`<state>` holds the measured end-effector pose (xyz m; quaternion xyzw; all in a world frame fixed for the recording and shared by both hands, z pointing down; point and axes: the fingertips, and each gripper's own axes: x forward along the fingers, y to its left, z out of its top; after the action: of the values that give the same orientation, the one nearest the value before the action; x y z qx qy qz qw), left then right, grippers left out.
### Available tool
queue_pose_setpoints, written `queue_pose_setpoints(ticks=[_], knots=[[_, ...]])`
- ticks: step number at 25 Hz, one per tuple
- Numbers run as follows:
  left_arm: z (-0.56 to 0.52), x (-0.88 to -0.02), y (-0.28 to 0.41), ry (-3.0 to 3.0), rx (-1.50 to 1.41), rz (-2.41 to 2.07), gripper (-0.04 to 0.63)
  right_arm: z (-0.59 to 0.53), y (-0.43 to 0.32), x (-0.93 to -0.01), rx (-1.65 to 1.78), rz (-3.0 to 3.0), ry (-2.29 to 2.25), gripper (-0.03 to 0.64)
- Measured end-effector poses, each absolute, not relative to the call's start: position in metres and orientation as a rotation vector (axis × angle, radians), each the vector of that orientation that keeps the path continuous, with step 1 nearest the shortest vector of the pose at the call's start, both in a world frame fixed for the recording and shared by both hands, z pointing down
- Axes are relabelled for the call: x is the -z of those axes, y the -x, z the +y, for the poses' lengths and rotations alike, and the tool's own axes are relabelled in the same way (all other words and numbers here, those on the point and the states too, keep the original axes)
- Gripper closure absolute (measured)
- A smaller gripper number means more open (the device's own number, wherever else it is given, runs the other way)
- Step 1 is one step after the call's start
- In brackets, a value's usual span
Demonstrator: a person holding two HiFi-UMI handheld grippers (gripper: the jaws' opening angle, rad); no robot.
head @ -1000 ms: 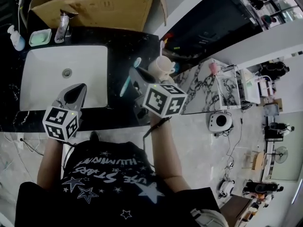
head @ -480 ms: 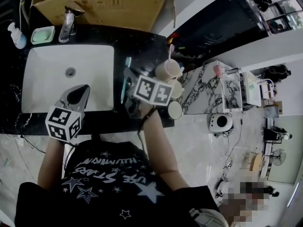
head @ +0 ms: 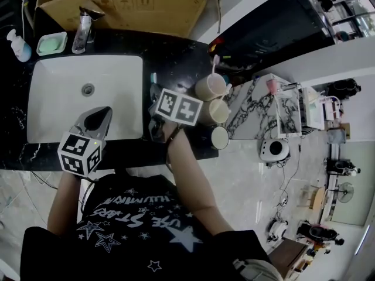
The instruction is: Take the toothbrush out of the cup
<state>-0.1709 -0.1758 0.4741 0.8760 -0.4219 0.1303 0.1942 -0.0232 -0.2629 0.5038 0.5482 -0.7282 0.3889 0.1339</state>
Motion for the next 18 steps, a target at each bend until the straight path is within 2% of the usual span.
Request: queue_pose_setpoints(ticks=[12,18], knots=[[-0.1739,-0.4815,0.1651,-2.449,-0.376,-1.140,0.586,-0.2690,0.0275,-0.5152,-1.010,-1.970,-1.603,0.580],[-0.1737,-0.4810,0.1636,-2.451,-0.387,-1.146,0.586,-0.2630,0.0252,-0.5058,-1.003,-2.016,-1.606,0.545]])
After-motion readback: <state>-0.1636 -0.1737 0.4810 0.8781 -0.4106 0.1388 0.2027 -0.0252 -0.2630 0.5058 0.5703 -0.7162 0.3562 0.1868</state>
